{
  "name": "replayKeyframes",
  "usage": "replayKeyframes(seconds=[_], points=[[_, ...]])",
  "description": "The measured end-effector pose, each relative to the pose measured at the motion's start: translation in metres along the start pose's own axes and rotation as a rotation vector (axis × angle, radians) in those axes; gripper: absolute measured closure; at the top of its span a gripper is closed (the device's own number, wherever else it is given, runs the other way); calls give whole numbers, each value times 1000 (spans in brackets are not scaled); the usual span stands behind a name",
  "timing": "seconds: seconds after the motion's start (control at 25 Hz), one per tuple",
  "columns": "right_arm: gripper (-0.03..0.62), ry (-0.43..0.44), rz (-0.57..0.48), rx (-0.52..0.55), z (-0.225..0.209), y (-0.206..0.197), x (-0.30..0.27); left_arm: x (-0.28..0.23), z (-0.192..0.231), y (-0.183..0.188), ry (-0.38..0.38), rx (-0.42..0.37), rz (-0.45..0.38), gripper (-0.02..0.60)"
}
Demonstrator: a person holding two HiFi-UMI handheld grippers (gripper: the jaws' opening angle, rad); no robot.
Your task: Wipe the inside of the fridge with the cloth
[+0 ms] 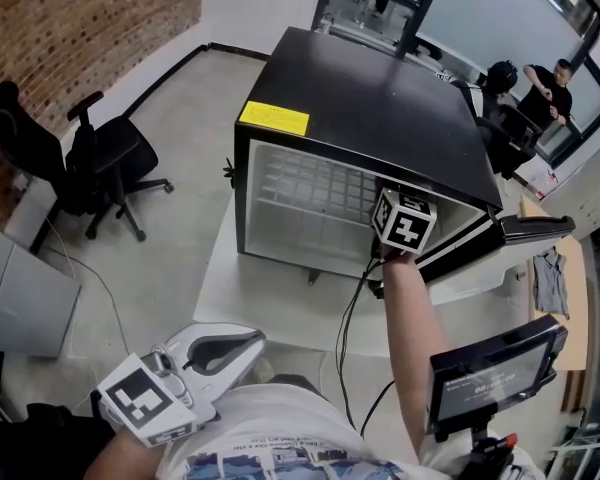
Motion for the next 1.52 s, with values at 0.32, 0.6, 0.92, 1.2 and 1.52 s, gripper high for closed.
replayKeyframes(seconds=[0.32,0.6,0.92,1.2,1.52], points=[[516,126,-6,32,51,14,-17,16,1,-7,58,25,-6,575],[516,209,-18,53,95,25,-23,34,-3,-14,112,51,-7,575],[516,329,-35,34,144,36,-26,56,-6,-21,173,89,-23,575],[516,395,-78,12,156,42,-13,70,-14,-25,212,82,-15,575],[516,302,-110,27,119,35,15,62,-15,-25,140,58,-5,575]])
Point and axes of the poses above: the fingertips, and each gripper's own axes: x backward along the fingers, z to its left, y out of its top, the point moved 10 cm from there along x, backward along the fingers, and after that the axes turned 13 degrees about z, right-handed, at the moved point
